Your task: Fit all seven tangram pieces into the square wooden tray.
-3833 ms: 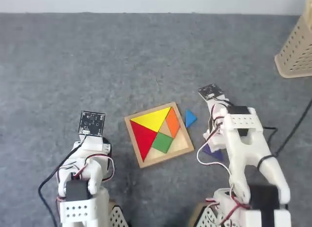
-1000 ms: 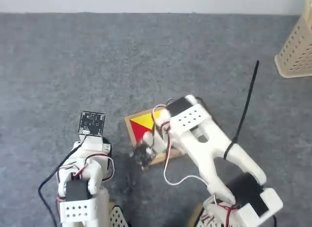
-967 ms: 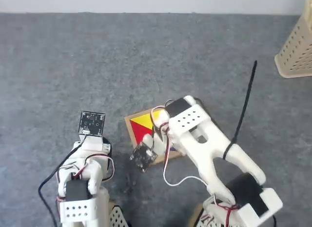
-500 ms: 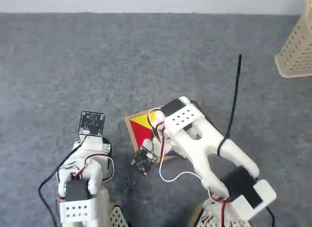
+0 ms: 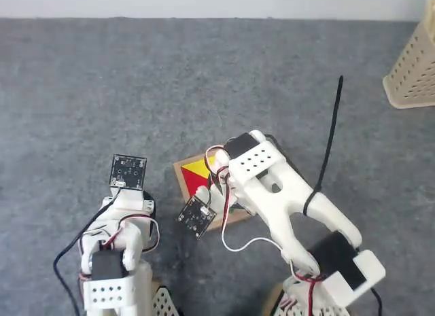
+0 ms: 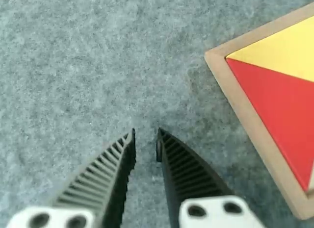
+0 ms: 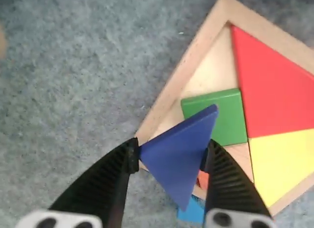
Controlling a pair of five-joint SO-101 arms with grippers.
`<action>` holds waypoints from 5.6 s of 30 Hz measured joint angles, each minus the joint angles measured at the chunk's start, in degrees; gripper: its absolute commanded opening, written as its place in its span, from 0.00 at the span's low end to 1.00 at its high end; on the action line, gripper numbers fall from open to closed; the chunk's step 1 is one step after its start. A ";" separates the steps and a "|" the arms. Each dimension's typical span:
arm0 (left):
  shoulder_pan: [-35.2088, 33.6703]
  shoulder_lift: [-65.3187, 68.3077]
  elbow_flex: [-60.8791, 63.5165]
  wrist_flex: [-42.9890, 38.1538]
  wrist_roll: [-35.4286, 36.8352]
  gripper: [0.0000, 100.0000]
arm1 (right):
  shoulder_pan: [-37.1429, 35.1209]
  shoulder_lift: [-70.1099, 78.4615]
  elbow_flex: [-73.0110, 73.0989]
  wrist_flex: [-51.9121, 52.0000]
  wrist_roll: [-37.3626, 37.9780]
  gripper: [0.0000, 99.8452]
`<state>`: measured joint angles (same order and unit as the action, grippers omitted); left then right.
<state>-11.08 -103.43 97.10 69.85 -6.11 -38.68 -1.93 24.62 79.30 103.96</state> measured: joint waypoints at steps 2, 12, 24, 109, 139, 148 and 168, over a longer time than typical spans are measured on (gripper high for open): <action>0.00 0.00 0.00 0.00 0.00 0.07 | 0.00 0.00 0.00 0.00 0.00 0.24; 0.00 0.00 0.00 0.00 0.00 0.07 | 0.62 0.00 -1.93 0.00 -1.85 0.13; 0.00 0.00 0.00 0.00 0.00 0.07 | 5.54 0.00 -13.01 0.26 -40.79 0.01; 0.00 0.00 0.00 0.00 0.00 0.07 | 17.05 -11.08 7.12 -16.35 -85.71 0.18; 0.00 0.00 0.00 0.00 0.00 0.07 | 22.24 22.33 -13.89 -14.51 -89.32 0.18; 0.00 0.00 0.00 0.00 0.00 0.07 | 23.91 22.33 -13.80 -14.68 -91.34 0.08; 0.00 0.00 0.00 0.00 0.00 0.07 | 24.70 13.27 -7.91 -13.45 -87.56 0.07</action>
<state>-11.08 -103.43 97.10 69.85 -6.11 -13.98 11.34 16.70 65.85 16.40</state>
